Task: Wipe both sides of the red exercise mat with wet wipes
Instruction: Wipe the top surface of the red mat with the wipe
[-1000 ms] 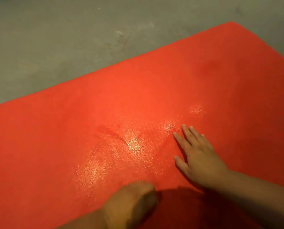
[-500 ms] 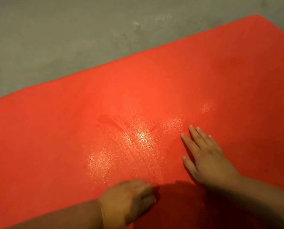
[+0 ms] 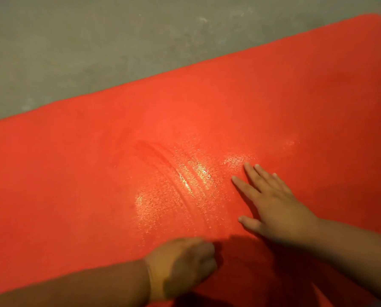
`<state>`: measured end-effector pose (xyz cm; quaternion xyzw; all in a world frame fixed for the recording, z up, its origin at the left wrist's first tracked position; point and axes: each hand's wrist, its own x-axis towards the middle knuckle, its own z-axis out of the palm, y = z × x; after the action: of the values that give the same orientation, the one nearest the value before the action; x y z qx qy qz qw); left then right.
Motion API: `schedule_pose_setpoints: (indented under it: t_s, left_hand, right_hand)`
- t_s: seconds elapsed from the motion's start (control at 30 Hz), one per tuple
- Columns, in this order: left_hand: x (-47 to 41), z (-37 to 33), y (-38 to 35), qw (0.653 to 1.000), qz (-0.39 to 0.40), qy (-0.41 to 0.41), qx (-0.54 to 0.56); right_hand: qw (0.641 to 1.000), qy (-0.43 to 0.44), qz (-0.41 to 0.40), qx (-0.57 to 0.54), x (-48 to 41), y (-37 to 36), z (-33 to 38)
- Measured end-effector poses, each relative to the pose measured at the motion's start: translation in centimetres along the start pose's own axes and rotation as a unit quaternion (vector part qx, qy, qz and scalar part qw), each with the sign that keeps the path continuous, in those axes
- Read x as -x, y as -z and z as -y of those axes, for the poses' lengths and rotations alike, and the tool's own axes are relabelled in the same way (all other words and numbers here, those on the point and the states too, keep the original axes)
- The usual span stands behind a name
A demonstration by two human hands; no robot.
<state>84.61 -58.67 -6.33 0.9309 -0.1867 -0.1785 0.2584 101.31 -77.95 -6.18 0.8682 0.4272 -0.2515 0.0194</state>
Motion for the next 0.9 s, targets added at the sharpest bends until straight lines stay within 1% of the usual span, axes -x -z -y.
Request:
schedule_pose_setpoints:
  t_s: [0.03,0.07,0.1,0.17,0.23,0.27,0.3,0.33,0.37,0.4,0.43,0.47,0.5,0.53,0.57,0.6,0.63,0.67,0.7,0.73,0.77,0.8,0.83,0.87,0.9]
  left_hand:
    - [-0.2,1.0,0.9,0.999,-0.01,-0.027,-0.04]
    - [-0.5,2.9,2.0,0.996,-0.034,-0.006,-0.077]
    - [-0.7,5.5,3.6,0.989,-0.089,0.043,-0.11]
    - [-0.6,11.1,7.7,0.952,-0.18,0.187,-0.165]
    - [0.1,15.1,10.6,0.922,-0.174,0.3,-0.175]
    - [0.6,15.5,11.4,0.918,-0.161,0.323,-0.164]
    - [1.4,15.2,11.3,0.927,-0.137,0.317,-0.145]
    - [2.7,13.6,10.4,0.94,-0.116,0.29,-0.138]
    - [4.0,11.7,8.9,0.954,-0.111,0.243,-0.136]
    - [5.4,9.1,7.1,0.97,-0.107,0.181,-0.118]
    - [6.7,6.5,5.3,0.989,-0.067,0.116,-0.069]
    - [7.6,5.1,3.8,0.997,-0.023,0.043,-0.051]
    - [8.0,5.1,2.6,0.998,0.0,-0.023,-0.063]
    - [8.0,6.0,2.2,0.995,-0.003,-0.048,-0.086]
    - [7.5,7.8,2.4,0.992,-0.052,-0.041,-0.105]
    - [6.9,9.8,3.8,0.986,-0.115,0.02,-0.12]
    - [6.4,12.2,5.3,0.967,-0.172,0.128,-0.137]
    - [6.4,14.8,7.2,0.932,-0.233,0.246,-0.128]
    - [6.8,16.9,8.7,0.893,-0.283,0.339,-0.091]
    - [7.1,17.9,9.2,0.86,-0.305,0.405,-0.055]
    - [7.2,17.4,8.9,0.852,-0.311,0.42,-0.038]
    - [7.5,15.8,8.1,0.872,-0.29,0.39,-0.061]
    - [7.8,13.5,6.5,0.909,-0.26,0.314,-0.081]
    - [8.5,10.5,4.9,0.948,-0.212,0.222,-0.083]
    - [9.3,8.1,3.2,0.978,-0.155,0.115,-0.076]
  right_hand:
    - [1.0,0.001,0.018,0.012,-0.2,0.5,0.1]
    - [0.999,0.001,0.035,0.017,-0.3,0.9,0.2]
    - [0.998,0.005,0.055,0.021,-0.5,1.3,0.4]
    - [0.995,0.021,0.089,0.034,-0.9,2.3,1.3]
    - [0.993,0.03,0.102,0.054,-1.7,3.5,2.4]
    - [0.991,0.03,0.116,0.065,-2.2,4.1,3.0]
    - [0.988,0.027,0.133,0.075,-2.7,4.7,3.9]
    - [0.987,0.021,0.142,0.078,-3.3,5.1,4.7]
    - [0.986,0.015,0.145,0.076,-4.0,5.4,5.6]
    - [0.986,0.015,0.149,0.075,-4.6,5.7,6.6]
    - [0.985,0.017,0.154,0.078,-5.0,5.7,7.7]
    - [0.984,0.015,0.16,0.083,-5.4,5.6,8.6]
    - [0.982,0.009,0.166,0.085,-5.6,5.2,9.4]
    - [0.982,0.0,0.168,0.086,-5.8,4.8,9.9]
    - [0.982,-0.004,0.166,0.092,-5.8,4.5,10.1]
    - [0.981,-0.004,0.163,0.1,-5.8,4.2,10.1]
    - [0.981,-0.004,0.162,0.108,-5.8,4.1,10.1]
    - [0.98,-0.005,0.164,0.113,-5.7,4.1,10.1]
    - [0.979,-0.007,0.17,0.115,-5.8,4.2,10.1]
    - [0.978,-0.01,0.174,0.117,-5.9,4.4,10.2]
    - [0.976,-0.014,0.178,0.122,-6.1,4.6,10.4]
    - [0.975,-0.019,0.183,0.124,-6.2,4.8,10.7]
    - [0.974,-0.027,0.189,0.121,-6.2,5.0,11.2]
    - [0.974,-0.036,0.195,0.114,-6.1,5.1,11.7]
    - [0.973,-0.041,0.199,0.106,-6.0,5.1,12.2]
